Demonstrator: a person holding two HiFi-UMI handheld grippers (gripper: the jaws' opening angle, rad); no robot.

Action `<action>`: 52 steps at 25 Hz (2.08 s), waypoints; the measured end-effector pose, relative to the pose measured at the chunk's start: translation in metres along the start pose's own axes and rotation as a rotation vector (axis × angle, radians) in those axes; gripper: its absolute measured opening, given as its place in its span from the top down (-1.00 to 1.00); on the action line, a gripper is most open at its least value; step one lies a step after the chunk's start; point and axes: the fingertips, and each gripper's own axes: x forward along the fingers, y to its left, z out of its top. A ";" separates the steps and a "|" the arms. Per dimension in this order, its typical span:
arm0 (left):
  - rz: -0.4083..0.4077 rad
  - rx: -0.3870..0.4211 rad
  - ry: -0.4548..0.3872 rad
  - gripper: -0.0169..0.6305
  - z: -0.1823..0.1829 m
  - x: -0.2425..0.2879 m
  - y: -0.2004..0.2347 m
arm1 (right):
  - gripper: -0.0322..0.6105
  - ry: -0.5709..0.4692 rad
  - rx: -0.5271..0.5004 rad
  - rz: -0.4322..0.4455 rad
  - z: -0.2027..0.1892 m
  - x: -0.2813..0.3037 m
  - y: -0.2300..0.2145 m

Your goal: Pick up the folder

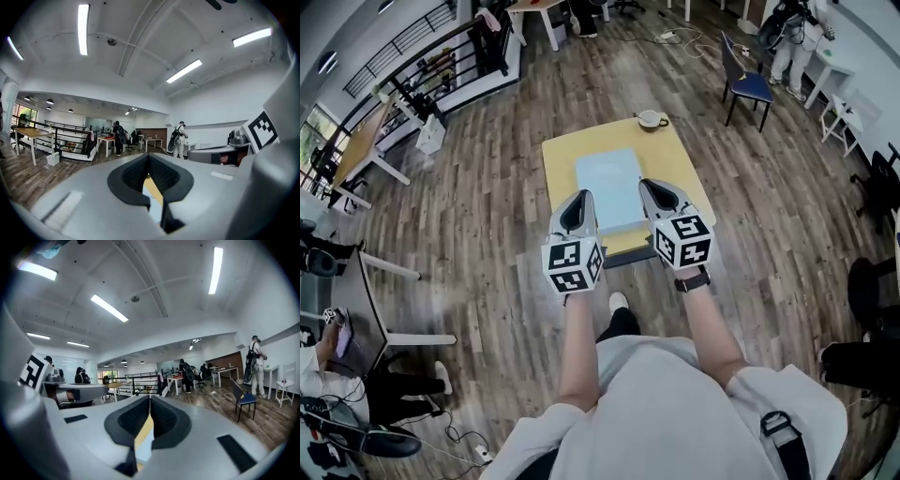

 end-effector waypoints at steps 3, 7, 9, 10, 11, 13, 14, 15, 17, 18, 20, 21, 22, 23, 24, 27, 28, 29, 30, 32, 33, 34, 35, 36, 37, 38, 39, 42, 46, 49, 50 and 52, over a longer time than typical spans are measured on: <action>0.003 -0.034 -0.017 0.92 0.017 0.041 0.042 | 0.86 -0.009 -0.042 0.038 0.021 0.047 0.003; -0.022 -0.053 -0.008 0.92 0.019 0.072 0.082 | 0.86 0.020 -0.060 0.011 0.022 0.090 0.004; -0.047 -0.074 0.005 0.92 0.007 0.083 0.092 | 0.86 0.045 -0.050 -0.012 0.012 0.106 -0.001; -0.054 -0.088 0.020 0.92 0.000 0.090 0.098 | 0.86 0.060 -0.043 -0.021 0.007 0.115 -0.005; -0.063 -0.095 0.043 0.92 -0.009 0.097 0.102 | 0.86 0.075 -0.034 -0.028 0.001 0.124 -0.009; -0.091 -0.094 0.109 0.92 -0.029 0.112 0.105 | 0.86 0.105 -0.018 -0.036 -0.011 0.139 -0.017; -0.106 -0.097 0.139 0.92 -0.039 0.119 0.107 | 0.86 0.118 -0.011 -0.040 -0.018 0.147 -0.022; -0.113 -0.105 0.160 0.92 -0.047 0.127 0.111 | 0.86 0.130 -0.005 -0.046 -0.024 0.154 -0.027; -0.108 -0.125 0.188 0.92 -0.062 0.139 0.121 | 0.86 0.158 0.006 -0.062 -0.038 0.168 -0.037; -0.104 -0.133 0.203 0.92 -0.069 0.144 0.125 | 0.86 0.177 0.010 -0.069 -0.046 0.173 -0.042; -0.095 -0.148 0.235 0.92 -0.086 0.152 0.131 | 0.86 0.222 0.016 -0.077 -0.064 0.180 -0.053; -0.090 -0.156 0.252 0.92 -0.094 0.157 0.133 | 0.86 0.243 0.022 -0.082 -0.073 0.183 -0.060; -0.086 -0.163 0.269 0.92 -0.102 0.162 0.135 | 0.86 0.261 0.030 -0.091 -0.081 0.187 -0.067; -0.086 -0.171 0.287 0.91 -0.110 0.167 0.138 | 0.86 0.276 0.041 -0.105 -0.089 0.190 -0.076; -0.087 -0.180 0.306 0.91 -0.118 0.173 0.139 | 0.86 0.289 0.052 -0.119 -0.097 0.193 -0.084; -0.080 -0.210 0.360 0.91 -0.145 0.183 0.146 | 0.86 0.331 0.071 -0.131 -0.119 0.203 -0.099; -0.074 -0.226 0.372 0.91 -0.153 0.186 0.149 | 0.86 0.345 0.074 -0.126 -0.126 0.206 -0.103; -0.067 -0.249 0.381 0.91 -0.161 0.189 0.152 | 0.86 0.360 0.077 -0.122 -0.133 0.209 -0.106; -0.060 -0.274 0.388 0.89 -0.169 0.191 0.154 | 0.86 0.373 0.082 -0.119 -0.140 0.212 -0.110; -0.047 -0.312 0.410 0.82 -0.184 0.195 0.158 | 0.86 0.394 0.101 -0.121 -0.155 0.215 -0.118; -0.038 -0.321 0.425 0.77 -0.191 0.197 0.160 | 0.86 0.406 0.115 -0.122 -0.162 0.216 -0.122; -0.030 -0.325 0.443 0.71 -0.199 0.199 0.162 | 0.84 0.420 0.130 -0.121 -0.170 0.218 -0.125; -0.022 -0.329 0.462 0.66 -0.206 0.200 0.164 | 0.77 0.437 0.144 -0.118 -0.178 0.220 -0.127; -0.015 -0.334 0.482 0.61 -0.214 0.200 0.166 | 0.54 0.456 0.157 -0.112 -0.186 0.222 -0.128; -0.009 -0.339 0.499 0.58 -0.221 0.200 0.168 | 0.42 0.476 0.167 -0.106 -0.194 0.223 -0.128; -0.005 -0.346 0.515 0.55 -0.228 0.200 0.169 | 0.39 0.493 0.175 -0.101 -0.202 0.224 -0.129; -0.003 -0.352 0.530 0.51 -0.235 0.200 0.170 | 0.36 0.508 0.183 -0.098 -0.209 0.226 -0.130; -0.009 -0.369 0.577 0.38 -0.254 0.200 0.170 | 0.22 0.552 0.211 -0.086 -0.231 0.227 -0.134; -0.013 -0.388 0.639 0.22 -0.279 0.201 0.173 | 0.11 0.607 0.254 -0.076 -0.259 0.229 -0.139; -0.027 -0.428 0.678 0.09 -0.300 0.200 0.172 | 0.07 0.639 0.283 -0.080 -0.280 0.227 -0.143; -0.033 -0.444 0.689 0.06 -0.307 0.200 0.170 | 0.06 0.648 0.298 -0.086 -0.287 0.226 -0.145; -0.045 -0.481 0.706 0.02 -0.319 0.200 0.164 | 0.04 0.658 0.334 -0.102 -0.300 0.223 -0.150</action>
